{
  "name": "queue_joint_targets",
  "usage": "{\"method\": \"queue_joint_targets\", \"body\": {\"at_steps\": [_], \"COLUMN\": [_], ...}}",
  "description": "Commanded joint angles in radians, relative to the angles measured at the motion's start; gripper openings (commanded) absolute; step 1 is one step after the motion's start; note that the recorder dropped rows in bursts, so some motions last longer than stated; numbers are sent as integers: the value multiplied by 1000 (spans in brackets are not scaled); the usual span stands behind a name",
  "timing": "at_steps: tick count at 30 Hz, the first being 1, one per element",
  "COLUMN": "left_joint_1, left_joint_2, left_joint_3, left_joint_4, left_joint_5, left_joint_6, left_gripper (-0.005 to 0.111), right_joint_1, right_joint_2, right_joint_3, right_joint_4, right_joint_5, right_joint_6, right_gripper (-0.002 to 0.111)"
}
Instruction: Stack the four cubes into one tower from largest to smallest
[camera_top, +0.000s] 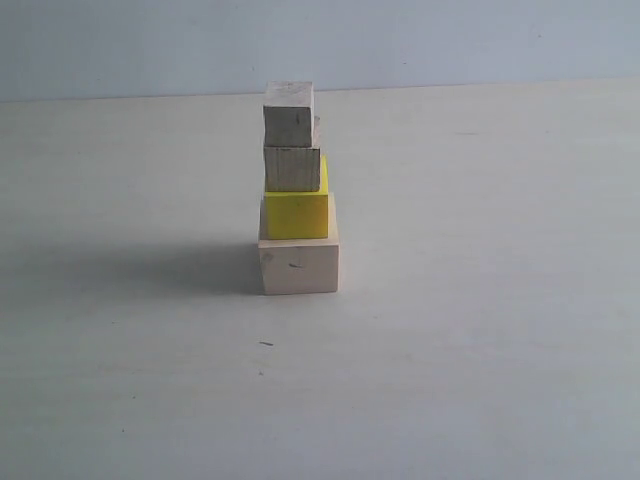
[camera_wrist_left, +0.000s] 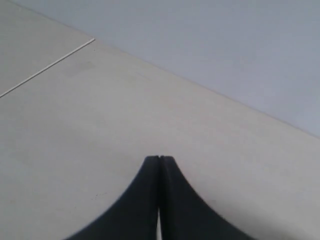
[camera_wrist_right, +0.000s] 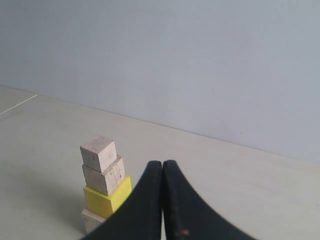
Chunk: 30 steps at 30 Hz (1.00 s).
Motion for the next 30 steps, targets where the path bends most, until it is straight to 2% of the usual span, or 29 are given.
{"method": "queue_joint_targets", "body": {"at_steps": [1, 4, 13, 17, 20, 22, 27, 30], "left_joint_1": [4, 2, 2, -19, -34, -44, -58, -58], "left_joint_2": [-7, -35, -218, -236, -252, -256, -266, -272], "left_joint_3": [77, 156, 344, 406, 415, 415, 415, 415], "left_joint_4": [29, 29, 37, 37, 32, 30, -7, -90], "left_joint_5": [-60, -179, -195, -217, -251, -228, -232, -232], "left_joint_6": [34, 34, 63, 63, 63, 77, 222, 347], "left_gripper": [0, 0, 0, 0, 0, 0, 0, 0], "right_joint_1": [2, 2, 2, 2, 2, 2, 2, 2], "right_joint_2": [-5, -5, -5, -5, -5, -5, -5, -5], "right_joint_3": [5, 5, 5, 5, 5, 5, 5, 5], "right_joint_4": [-5, -5, -5, -5, -5, -5, -5, -5], "right_joint_5": [-7, -7, -7, -7, -7, -7, -7, -7], "right_joint_6": [3, 3, 3, 3, 3, 3, 3, 3], "right_gripper": [0, 0, 0, 0, 0, 0, 0, 0]}}
